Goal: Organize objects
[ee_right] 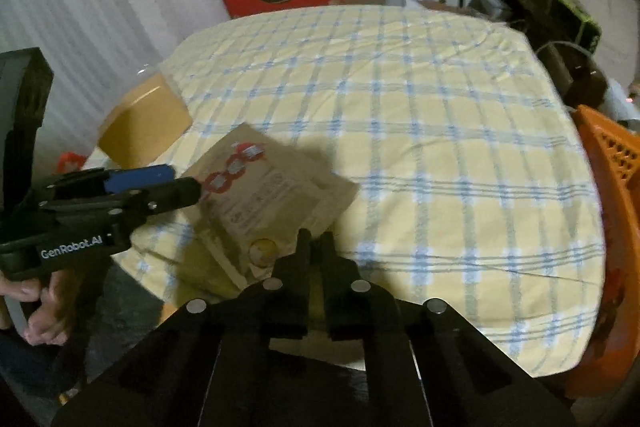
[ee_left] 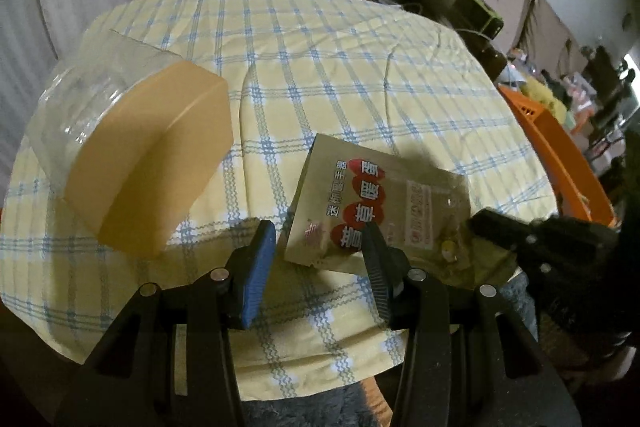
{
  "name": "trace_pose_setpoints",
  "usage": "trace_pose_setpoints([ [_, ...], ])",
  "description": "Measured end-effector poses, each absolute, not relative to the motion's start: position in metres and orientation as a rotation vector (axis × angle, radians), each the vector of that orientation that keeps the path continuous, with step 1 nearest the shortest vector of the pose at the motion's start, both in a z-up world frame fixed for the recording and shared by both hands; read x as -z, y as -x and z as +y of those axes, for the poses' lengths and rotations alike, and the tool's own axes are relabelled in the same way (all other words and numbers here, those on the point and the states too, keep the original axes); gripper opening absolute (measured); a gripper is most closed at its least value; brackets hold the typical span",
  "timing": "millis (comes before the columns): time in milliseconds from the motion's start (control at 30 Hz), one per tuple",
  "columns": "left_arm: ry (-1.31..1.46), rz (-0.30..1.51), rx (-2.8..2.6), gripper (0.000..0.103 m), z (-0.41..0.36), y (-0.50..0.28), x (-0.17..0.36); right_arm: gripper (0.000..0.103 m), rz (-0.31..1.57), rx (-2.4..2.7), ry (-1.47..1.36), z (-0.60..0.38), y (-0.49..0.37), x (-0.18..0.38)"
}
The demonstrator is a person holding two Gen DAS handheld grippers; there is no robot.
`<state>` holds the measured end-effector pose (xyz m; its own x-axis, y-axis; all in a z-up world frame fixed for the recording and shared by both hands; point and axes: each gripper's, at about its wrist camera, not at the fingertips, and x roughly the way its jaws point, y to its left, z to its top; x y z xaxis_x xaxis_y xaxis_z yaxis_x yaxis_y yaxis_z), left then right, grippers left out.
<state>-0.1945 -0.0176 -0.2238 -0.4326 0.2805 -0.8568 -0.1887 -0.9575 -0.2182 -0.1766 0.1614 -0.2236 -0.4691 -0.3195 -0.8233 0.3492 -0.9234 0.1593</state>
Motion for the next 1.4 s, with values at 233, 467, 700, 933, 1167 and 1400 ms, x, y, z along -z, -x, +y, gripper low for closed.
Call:
trace_pose_setpoints([
  [233,1.466,-0.043,-2.413,0.033,0.008,0.189,0.223,0.000,0.078,2.451,-1.315,0.175,0.175,0.211],
  [467,1.426,0.053,-2.216,0.023,0.047,0.169,0.208,0.000,0.026,2.469,-1.327,0.194,0.175,0.211],
  [700,1.426,-0.099,-2.401,0.023,0.014,0.177,0.186,0.000,-0.119,2.529,-1.364,0.239,0.179,0.210],
  [933,1.531,-0.061,-2.496,0.022,0.006,0.198,0.213,0.005,-0.208,2.494,-1.386,0.244,0.184,0.216],
  [1167,1.513,-0.095,-2.363,0.022,0.024,0.189,0.216,0.010,-0.179,2.449,-1.380,0.238,0.205,0.224],
  [1400,1.543,-0.162,-2.340,0.021,0.026,0.192,0.225,0.010,-0.131,2.412,-1.358,0.222,0.233,0.229],
])
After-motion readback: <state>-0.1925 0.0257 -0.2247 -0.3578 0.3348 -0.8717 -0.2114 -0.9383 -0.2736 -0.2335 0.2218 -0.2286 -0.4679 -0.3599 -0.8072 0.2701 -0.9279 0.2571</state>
